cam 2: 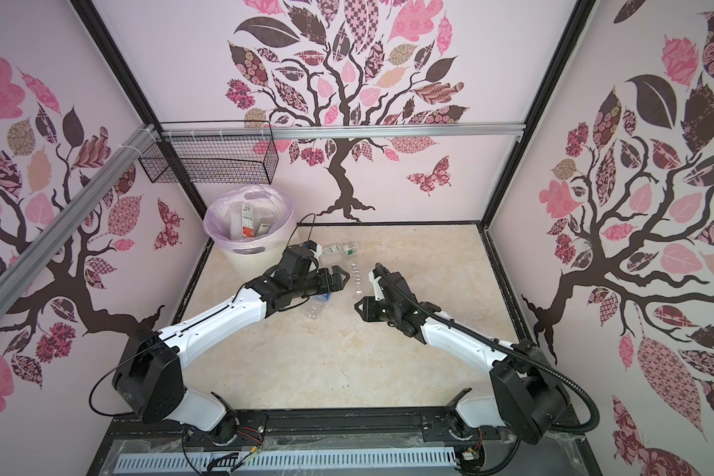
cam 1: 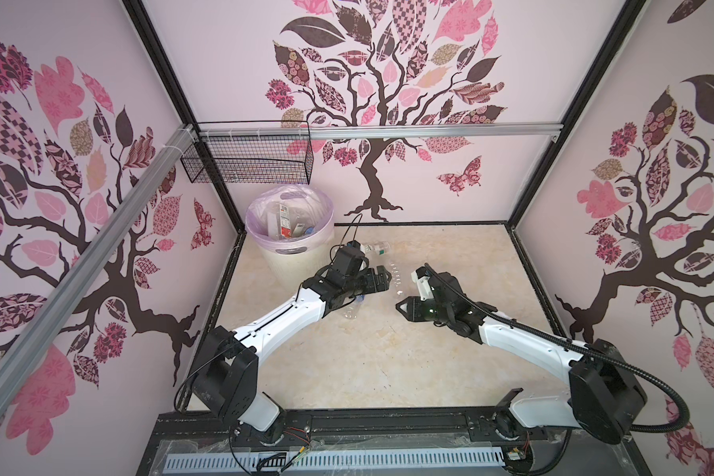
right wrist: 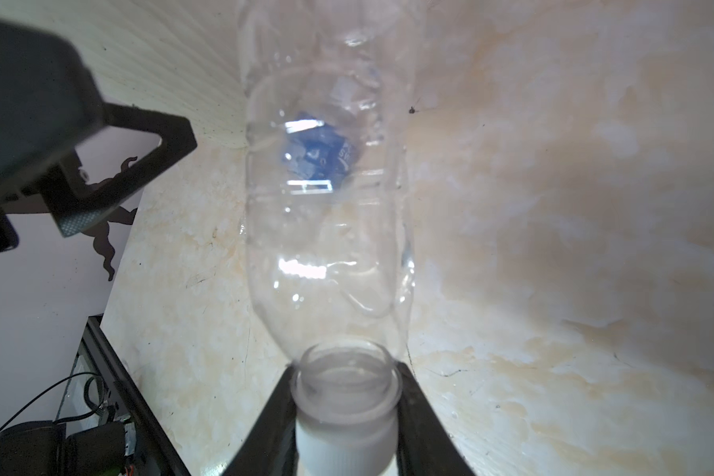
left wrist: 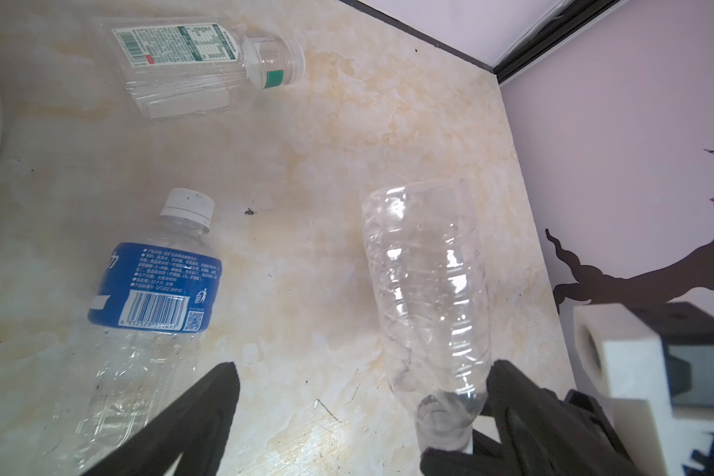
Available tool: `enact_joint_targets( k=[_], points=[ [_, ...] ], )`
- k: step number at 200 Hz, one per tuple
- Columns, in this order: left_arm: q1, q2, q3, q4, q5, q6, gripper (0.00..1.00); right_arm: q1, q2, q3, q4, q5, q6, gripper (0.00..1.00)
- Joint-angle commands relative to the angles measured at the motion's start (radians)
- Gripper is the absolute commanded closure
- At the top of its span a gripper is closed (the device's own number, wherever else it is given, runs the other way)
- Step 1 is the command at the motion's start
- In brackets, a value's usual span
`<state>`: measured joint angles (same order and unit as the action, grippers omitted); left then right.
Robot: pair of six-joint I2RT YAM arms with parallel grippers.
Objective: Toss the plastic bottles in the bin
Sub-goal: 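Close the left gripper on the white-cap bottle's base while the right gripper holds it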
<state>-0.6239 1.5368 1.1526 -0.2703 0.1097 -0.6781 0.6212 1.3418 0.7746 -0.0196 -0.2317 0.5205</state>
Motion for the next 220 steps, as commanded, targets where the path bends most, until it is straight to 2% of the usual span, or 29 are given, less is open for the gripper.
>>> enact_joint_targets(
  k=[1, 113, 156, 185, 220],
  points=[
    [0.000, 0.025, 0.044, 0.031, 0.015, -0.016, 0.02, 0.012, -0.019, 0.039, -0.004, -0.030, 0.013, 0.72],
    [0.006, 0.133, 0.104, 0.089, 0.058, -0.055, 0.02, 0.041, -0.035, 0.069, 0.021, -0.092, -0.028, 0.72],
    [0.005, 0.148, 0.100, 0.121, 0.077, -0.073, 0.12, 0.041, -0.030, 0.074, 0.027, -0.090, -0.034, 0.72],
    [0.005, 0.154, 0.101, 0.129, 0.081, -0.075, 0.23, 0.040, -0.031, 0.073, 0.033, -0.093, -0.040, 0.71],
    [0.006, 0.145, 0.104, 0.124, 0.074, -0.065, 0.35, 0.041, -0.047, 0.066, 0.024, -0.077, -0.053, 0.66]
  ],
)
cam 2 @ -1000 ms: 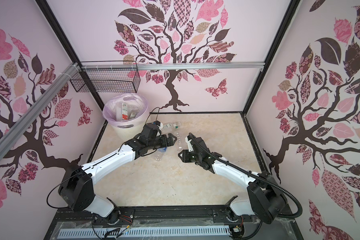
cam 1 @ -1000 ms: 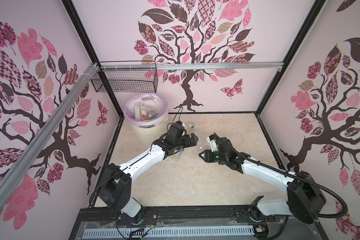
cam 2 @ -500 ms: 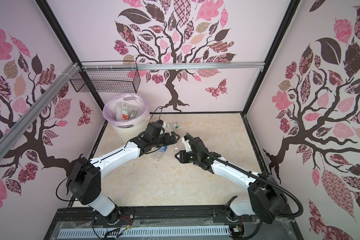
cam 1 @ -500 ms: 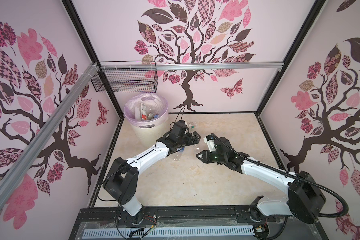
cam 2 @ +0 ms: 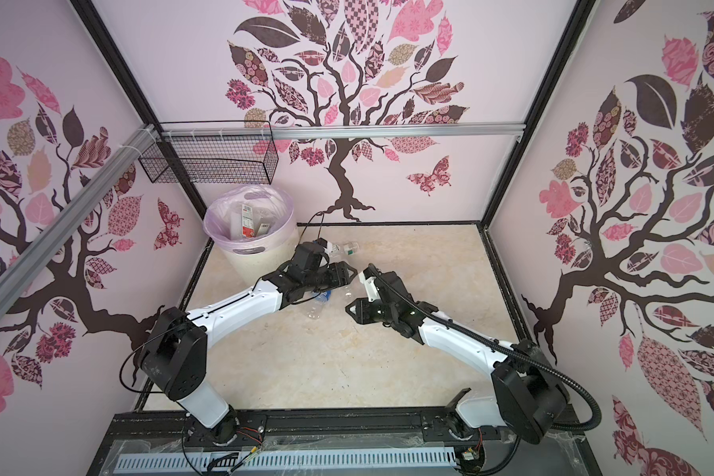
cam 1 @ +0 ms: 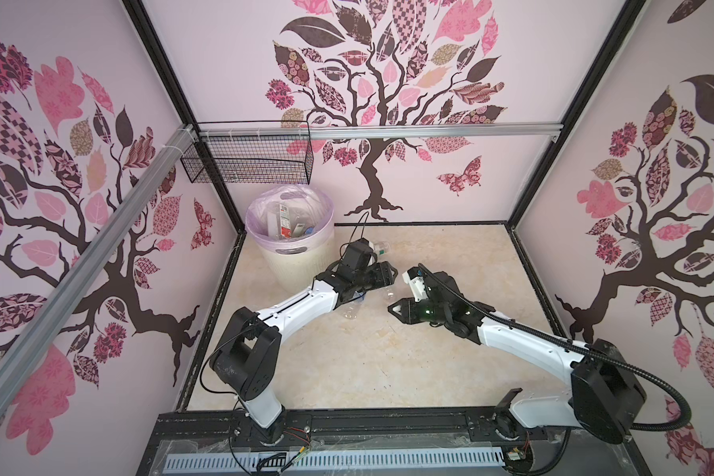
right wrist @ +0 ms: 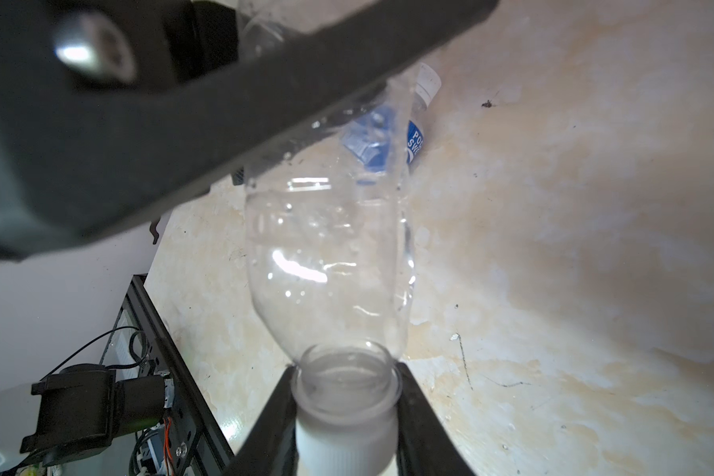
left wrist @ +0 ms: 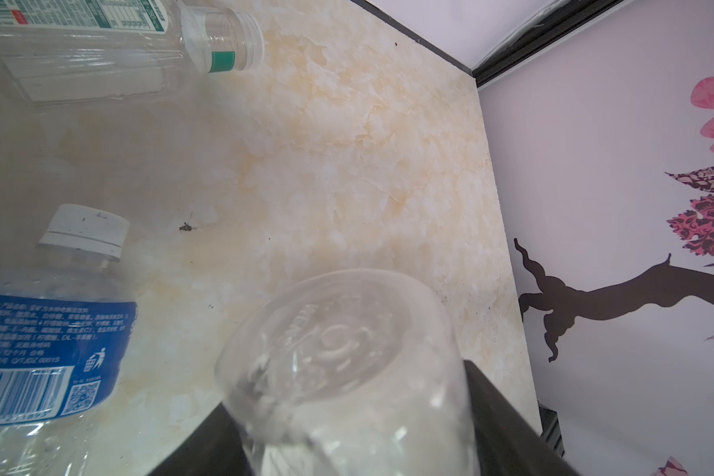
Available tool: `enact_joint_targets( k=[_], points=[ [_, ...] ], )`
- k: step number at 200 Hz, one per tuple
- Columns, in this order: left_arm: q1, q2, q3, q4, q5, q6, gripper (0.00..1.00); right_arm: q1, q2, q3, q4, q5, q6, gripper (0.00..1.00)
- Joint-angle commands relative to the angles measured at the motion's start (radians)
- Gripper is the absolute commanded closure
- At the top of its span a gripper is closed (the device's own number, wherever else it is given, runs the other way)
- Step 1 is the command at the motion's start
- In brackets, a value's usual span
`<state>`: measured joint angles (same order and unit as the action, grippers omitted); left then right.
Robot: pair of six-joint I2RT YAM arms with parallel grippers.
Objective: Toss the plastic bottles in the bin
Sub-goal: 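Close the left gripper on the white-cap bottle's base while the right gripper holds it, then carry the white-cap bottle over the bin with the left gripper while the right gripper opens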
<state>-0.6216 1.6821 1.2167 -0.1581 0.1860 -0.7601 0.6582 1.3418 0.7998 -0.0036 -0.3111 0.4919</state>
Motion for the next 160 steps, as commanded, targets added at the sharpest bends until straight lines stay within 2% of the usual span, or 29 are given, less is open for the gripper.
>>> enact_joint_targets(
  k=[1, 21, 54, 68, 86, 122, 141, 160],
  points=[
    [0.003, -0.001, 0.040, 0.011, -0.002, 0.017, 0.36, 0.004, -0.048, 0.041, 0.007, 0.003, -0.024, 0.65],
    [0.003, -0.007, 0.041, 0.007, -0.006, 0.022, 0.39, 0.004, -0.055, 0.041, -0.003, 0.013, -0.026, 0.59],
    [0.005, -0.013, 0.056, -0.025, -0.010, 0.046, 0.39, 0.004, -0.080, 0.038, -0.028, 0.043, -0.026, 0.47],
    [0.008, -0.018, 0.069, -0.052, -0.020, 0.062, 0.39, 0.004, -0.099, 0.035, -0.038, 0.057, -0.031, 0.37],
    [0.013, -0.027, 0.088, -0.085, -0.031, 0.083, 0.39, 0.004, -0.123, 0.037, -0.059, 0.082, -0.046, 0.32],
    [0.033, -0.057, 0.116, -0.133, -0.049, 0.117, 0.39, 0.004, -0.178, 0.039, -0.090, 0.143, -0.076, 0.14],
    [0.037, -0.072, 0.153, -0.170, -0.065, 0.144, 0.39, 0.004, -0.213, 0.038, -0.087, 0.172, -0.079, 0.01],
    [0.043, -0.084, 0.208, -0.216, -0.083, 0.186, 0.39, 0.004, -0.247, 0.043, -0.079, 0.187, -0.082, 0.00]
  ],
)
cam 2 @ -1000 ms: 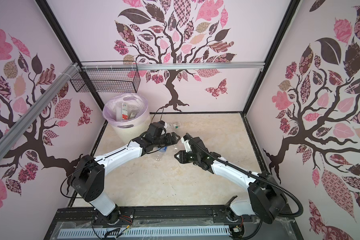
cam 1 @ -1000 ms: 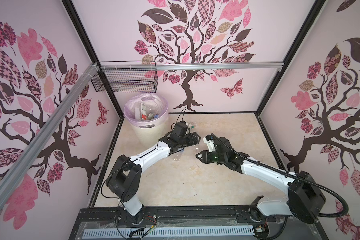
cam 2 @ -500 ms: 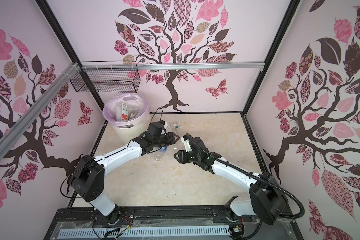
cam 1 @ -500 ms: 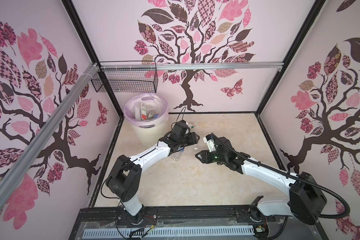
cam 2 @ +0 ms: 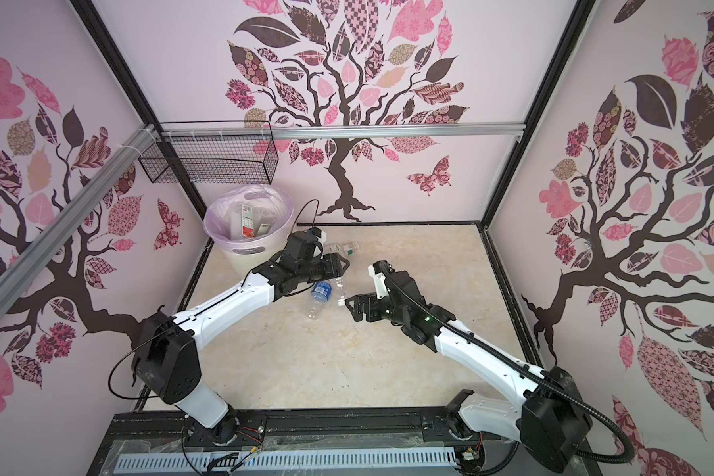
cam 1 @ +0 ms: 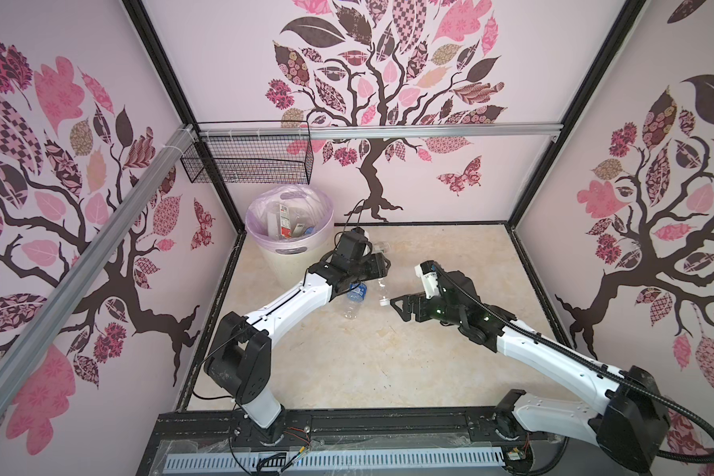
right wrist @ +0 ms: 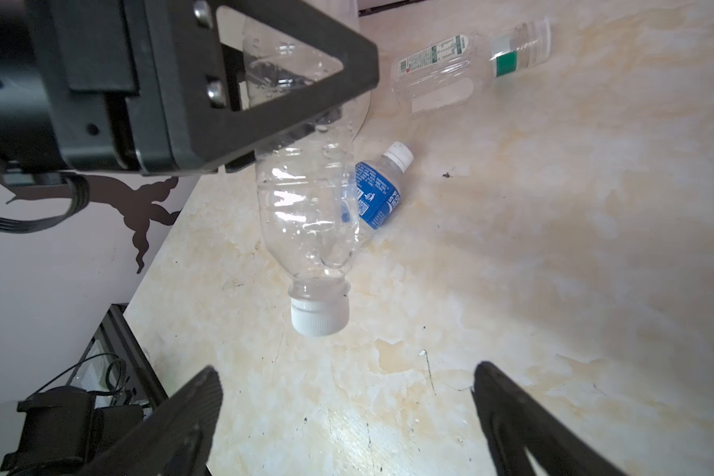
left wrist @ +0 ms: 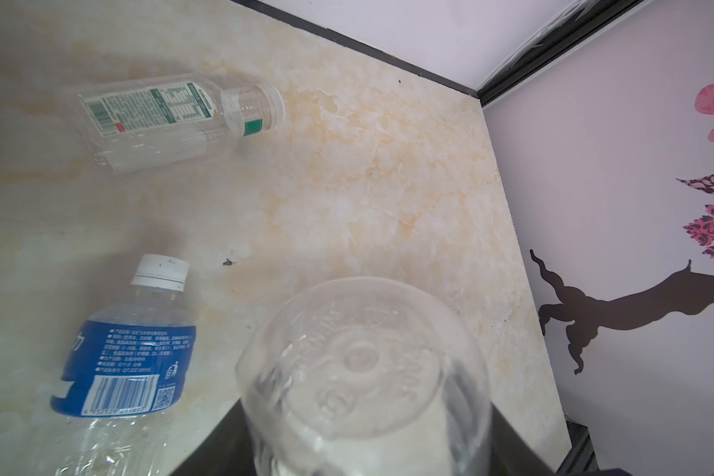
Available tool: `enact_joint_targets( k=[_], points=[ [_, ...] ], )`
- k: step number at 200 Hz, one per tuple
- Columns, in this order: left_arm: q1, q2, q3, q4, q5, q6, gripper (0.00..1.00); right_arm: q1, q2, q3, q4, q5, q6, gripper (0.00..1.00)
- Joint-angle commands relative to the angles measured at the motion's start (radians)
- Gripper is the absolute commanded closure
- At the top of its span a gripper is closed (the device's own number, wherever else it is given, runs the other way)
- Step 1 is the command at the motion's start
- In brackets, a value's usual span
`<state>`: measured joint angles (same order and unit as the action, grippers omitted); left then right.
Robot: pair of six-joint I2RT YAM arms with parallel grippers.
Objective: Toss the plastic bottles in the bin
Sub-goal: 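Carry the white-cap bottle over the bin with the left gripper while the right gripper opens, then open the left gripper to drop the white-cap bottle into the bin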
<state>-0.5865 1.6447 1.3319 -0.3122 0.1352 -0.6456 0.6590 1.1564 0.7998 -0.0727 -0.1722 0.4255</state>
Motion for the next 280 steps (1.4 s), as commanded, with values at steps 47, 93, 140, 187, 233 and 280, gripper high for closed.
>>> enact_joint_targets(
  k=[47, 93, 140, 187, 233, 280],
  points=[
    [0.051, -0.057, 0.278, -0.187, -0.067, 0.156, 0.41, 0.004, -0.063, 0.138, -0.018, 0.109, -0.059, 0.00],
    [0.114, -0.044, 0.484, -0.263, -0.073, 0.221, 0.41, 0.004, 0.014, 0.307, -0.016, 0.122, -0.105, 0.00],
    [0.262, -0.020, 0.731, -0.324, -0.042, 0.231, 0.41, 0.003, 0.091, 0.444, -0.009, 0.088, -0.106, 0.00],
    [0.395, -0.057, 0.944, -0.308, -0.088, 0.293, 0.41, 0.003, 0.115, 0.452, 0.002, 0.073, -0.102, 0.01],
    [0.592, -0.051, 0.930, -0.254, -0.028, 0.211, 0.41, 0.004, 0.132, 0.429, 0.016, 0.059, -0.092, 0.01],
    [0.631, 0.027, 0.649, -0.186, 0.024, 0.140, 0.30, 0.004, 0.141, 0.408, 0.030, 0.036, -0.070, 0.01]
  ],
)
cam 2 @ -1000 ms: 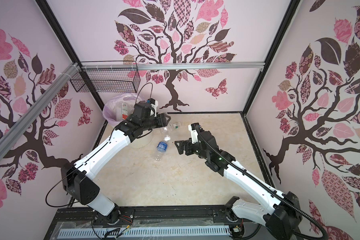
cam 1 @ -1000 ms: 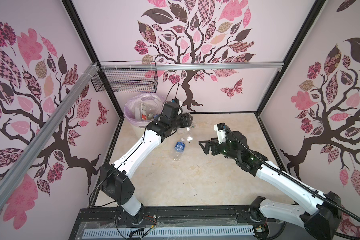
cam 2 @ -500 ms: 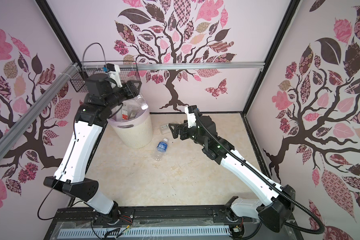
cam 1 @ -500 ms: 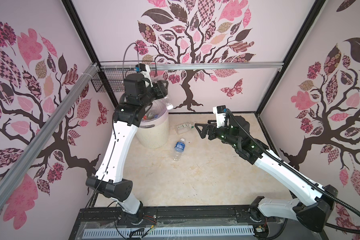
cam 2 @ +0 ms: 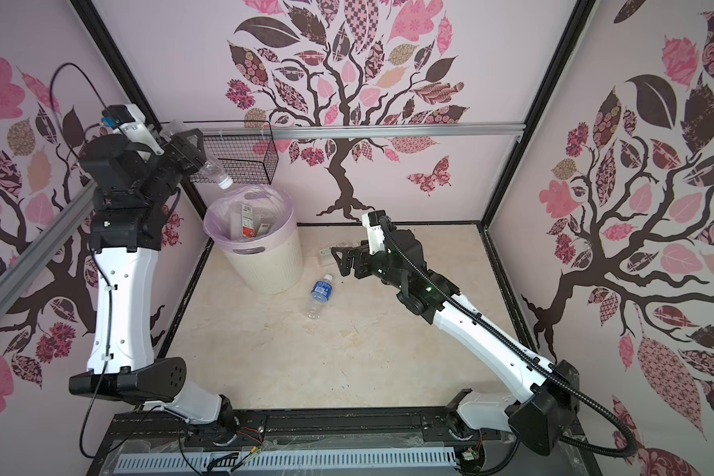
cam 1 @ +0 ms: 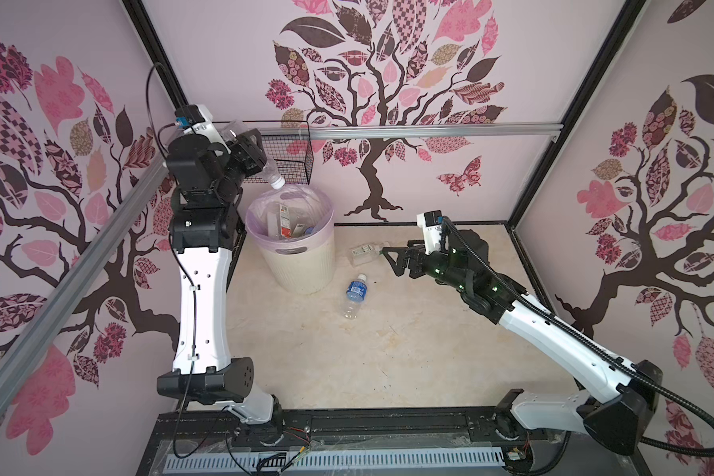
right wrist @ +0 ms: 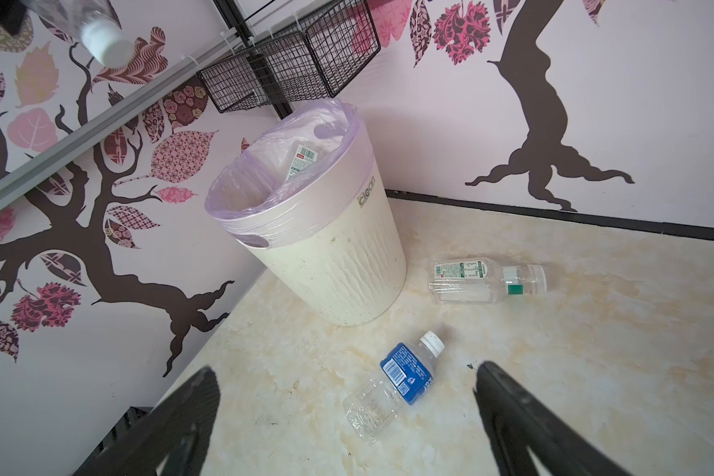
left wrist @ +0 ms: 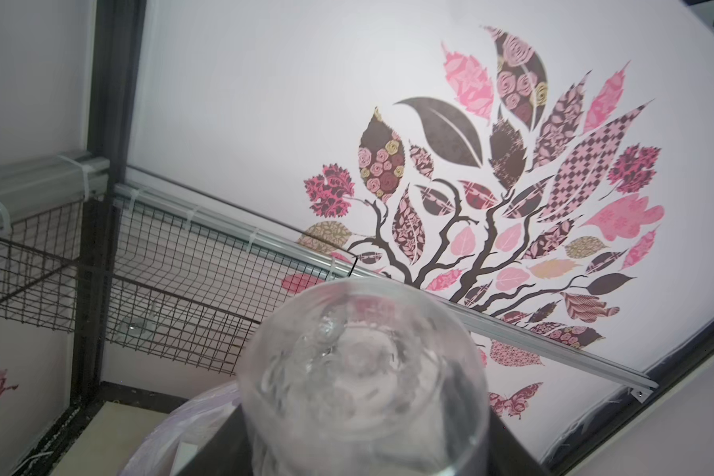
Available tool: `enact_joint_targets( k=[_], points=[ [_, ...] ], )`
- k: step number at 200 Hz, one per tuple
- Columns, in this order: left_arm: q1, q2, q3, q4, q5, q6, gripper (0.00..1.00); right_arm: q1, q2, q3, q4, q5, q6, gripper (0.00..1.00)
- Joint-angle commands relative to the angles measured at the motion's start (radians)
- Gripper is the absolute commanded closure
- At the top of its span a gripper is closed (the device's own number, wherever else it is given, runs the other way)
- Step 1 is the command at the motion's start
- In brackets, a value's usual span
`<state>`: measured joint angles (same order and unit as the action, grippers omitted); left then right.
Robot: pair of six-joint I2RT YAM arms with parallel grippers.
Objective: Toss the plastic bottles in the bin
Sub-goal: 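Open the left gripper to drop the white-cap bottle into the bin, then move both grippers down toward the blue-label Pocari bottle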
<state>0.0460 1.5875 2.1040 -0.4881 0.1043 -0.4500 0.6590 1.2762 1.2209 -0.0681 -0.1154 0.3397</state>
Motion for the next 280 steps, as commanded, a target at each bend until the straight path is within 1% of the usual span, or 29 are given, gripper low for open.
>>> enact_joint_targets(
  k=[1, 3, 10, 12, 17, 29, 40, 72, 93, 112, 131, 152, 163, 176, 185, 214, 235, 260, 280],
  points=[
    [-0.001, 0.087, -0.126, -0.013, 0.056, -0.057, 0.28, 0.004, 0.021, -0.013, 0.026, -0.021, 0.016, 0.01],
    [-0.001, 0.090, -0.134, -0.017, 0.058, -0.062, 0.26, 0.003, 0.021, -0.014, 0.025, -0.022, 0.017, 0.00],
    [-0.002, 0.094, -0.155, -0.027, 0.070, -0.070, 0.09, 0.004, 0.019, -0.017, 0.022, -0.024, 0.016, 0.01],
    [-0.002, 0.092, -0.184, -0.027, 0.073, -0.072, 0.04, 0.003, 0.017, -0.019, 0.022, -0.024, 0.016, 0.01],
    [-0.004, 0.082, -0.217, -0.022, 0.079, -0.077, 0.02, 0.004, 0.013, -0.024, 0.022, -0.023, 0.016, 0.01],
    [-0.019, 0.035, -0.289, 0.021, 0.079, -0.074, 0.02, 0.004, 0.005, -0.033, 0.018, -0.016, 0.013, 0.00],
    [-0.042, -0.013, -0.317, 0.042, 0.068, -0.061, 0.02, 0.004, 0.002, -0.038, 0.014, -0.012, 0.010, 0.01],
    [-0.119, -0.080, -0.292, -0.008, 0.042, -0.003, 0.02, 0.003, 0.002, -0.054, 0.029, -0.028, 0.031, 0.01],
    [-0.165, -0.123, -0.313, -0.021, 0.036, 0.002, 0.02, 0.003, -0.007, -0.077, 0.036, -0.027, 0.046, 0.00],
    [-0.212, -0.175, -0.377, -0.006, 0.032, -0.008, 0.02, 0.004, -0.015, -0.102, 0.032, -0.012, 0.064, 0.00],
    [-0.287, -0.220, -0.434, -0.006, 0.001, -0.003, 0.02, 0.003, -0.011, -0.114, 0.003, 0.008, 0.077, 0.00],
    [-0.357, -0.258, -0.496, -0.009, 0.000, -0.019, 0.02, 0.003, -0.016, -0.146, -0.005, 0.045, 0.101, 0.01],
    [-0.393, -0.278, -0.543, -0.004, 0.008, -0.030, 0.02, 0.003, -0.013, -0.160, -0.014, 0.064, 0.114, 0.01],
    [-0.447, -0.306, -0.605, -0.004, -0.022, -0.023, 0.02, 0.002, -0.007, -0.182, -0.015, 0.081, 0.134, 0.00],
    [-0.469, -0.325, -0.654, -0.007, -0.030, -0.030, 0.02, 0.003, -0.002, -0.198, -0.013, 0.082, 0.148, 0.00],
    [-0.477, -0.402, -0.840, 0.003, 0.001, -0.102, 0.02, 0.004, 0.028, -0.251, 0.018, 0.087, 0.218, 0.00],
    [-0.477, -0.471, -0.951, 0.012, 0.000, -0.149, 0.02, 0.019, 0.065, -0.304, 0.065, 0.131, 0.285, 0.00],
    [-0.475, -0.495, -1.028, -0.005, 0.064, -0.173, 0.02, 0.082, 0.143, -0.299, 0.072, 0.228, 0.305, 0.01],
    [-0.459, -0.518, -1.080, -0.032, 0.086, -0.200, 0.02, 0.120, 0.217, -0.284, 0.095, 0.237, 0.340, 0.01]
  ],
)
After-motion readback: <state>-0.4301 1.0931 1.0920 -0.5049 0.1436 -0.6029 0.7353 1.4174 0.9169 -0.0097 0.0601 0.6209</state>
